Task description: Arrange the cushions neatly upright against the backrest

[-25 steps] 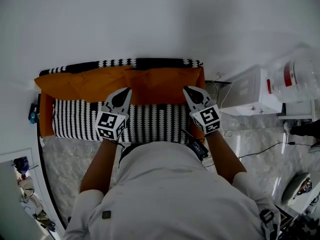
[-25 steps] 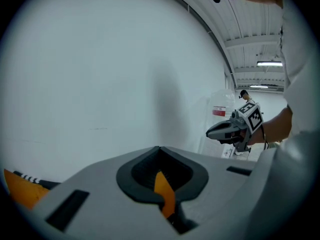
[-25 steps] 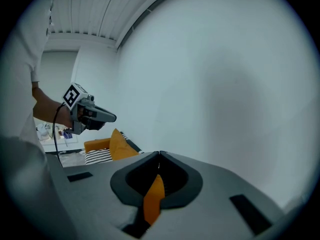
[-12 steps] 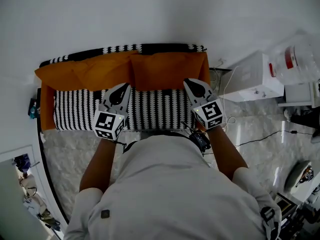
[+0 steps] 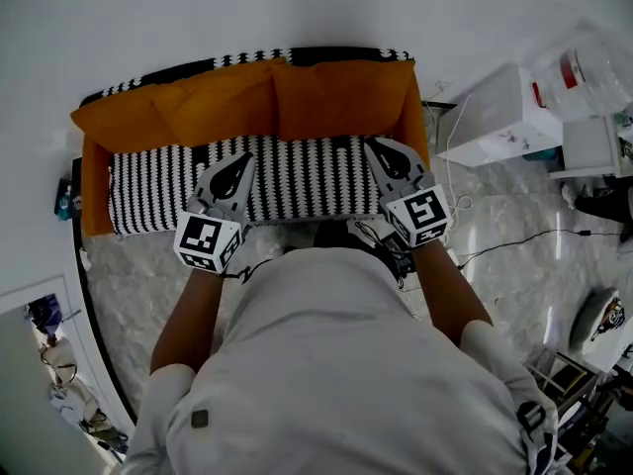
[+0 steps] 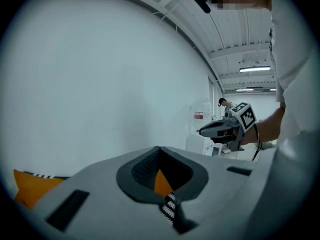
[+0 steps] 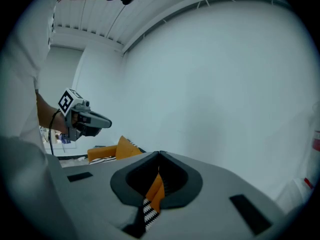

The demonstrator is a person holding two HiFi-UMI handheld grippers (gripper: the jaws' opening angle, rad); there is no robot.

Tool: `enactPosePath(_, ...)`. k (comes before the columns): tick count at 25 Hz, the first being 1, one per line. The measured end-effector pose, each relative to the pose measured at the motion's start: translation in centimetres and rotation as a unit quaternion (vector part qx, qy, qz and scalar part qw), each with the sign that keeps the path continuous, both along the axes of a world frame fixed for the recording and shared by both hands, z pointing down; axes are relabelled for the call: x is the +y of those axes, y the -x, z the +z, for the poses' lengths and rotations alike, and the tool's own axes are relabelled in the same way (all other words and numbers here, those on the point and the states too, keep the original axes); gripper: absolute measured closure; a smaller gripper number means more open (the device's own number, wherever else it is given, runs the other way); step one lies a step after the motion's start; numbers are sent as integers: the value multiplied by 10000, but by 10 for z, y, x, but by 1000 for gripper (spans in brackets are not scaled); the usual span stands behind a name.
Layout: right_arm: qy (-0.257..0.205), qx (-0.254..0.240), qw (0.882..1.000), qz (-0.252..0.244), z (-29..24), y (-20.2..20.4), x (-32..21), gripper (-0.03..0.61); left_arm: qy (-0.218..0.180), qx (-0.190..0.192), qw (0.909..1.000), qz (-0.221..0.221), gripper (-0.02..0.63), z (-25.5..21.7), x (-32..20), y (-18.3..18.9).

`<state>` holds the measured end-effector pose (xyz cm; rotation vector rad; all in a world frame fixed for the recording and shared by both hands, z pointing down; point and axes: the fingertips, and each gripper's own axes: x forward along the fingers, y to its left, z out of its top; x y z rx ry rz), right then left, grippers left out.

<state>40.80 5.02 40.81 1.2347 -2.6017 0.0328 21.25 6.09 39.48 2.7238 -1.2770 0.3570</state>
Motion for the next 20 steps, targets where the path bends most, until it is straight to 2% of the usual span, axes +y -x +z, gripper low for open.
enactPosePath(6,-72,-77,9999,59,-4,36,64,551,69,50,9999,111,604,10,60,27)
enactPosePath(12,20,-133,9999,-72,4,65,118,551,-50,120,9997,201,604,4,106,32)
enactPosePath(20,-275,-199,9994,45,-18,68,145,552,-253,206,9994,83,604,-10,124,40)
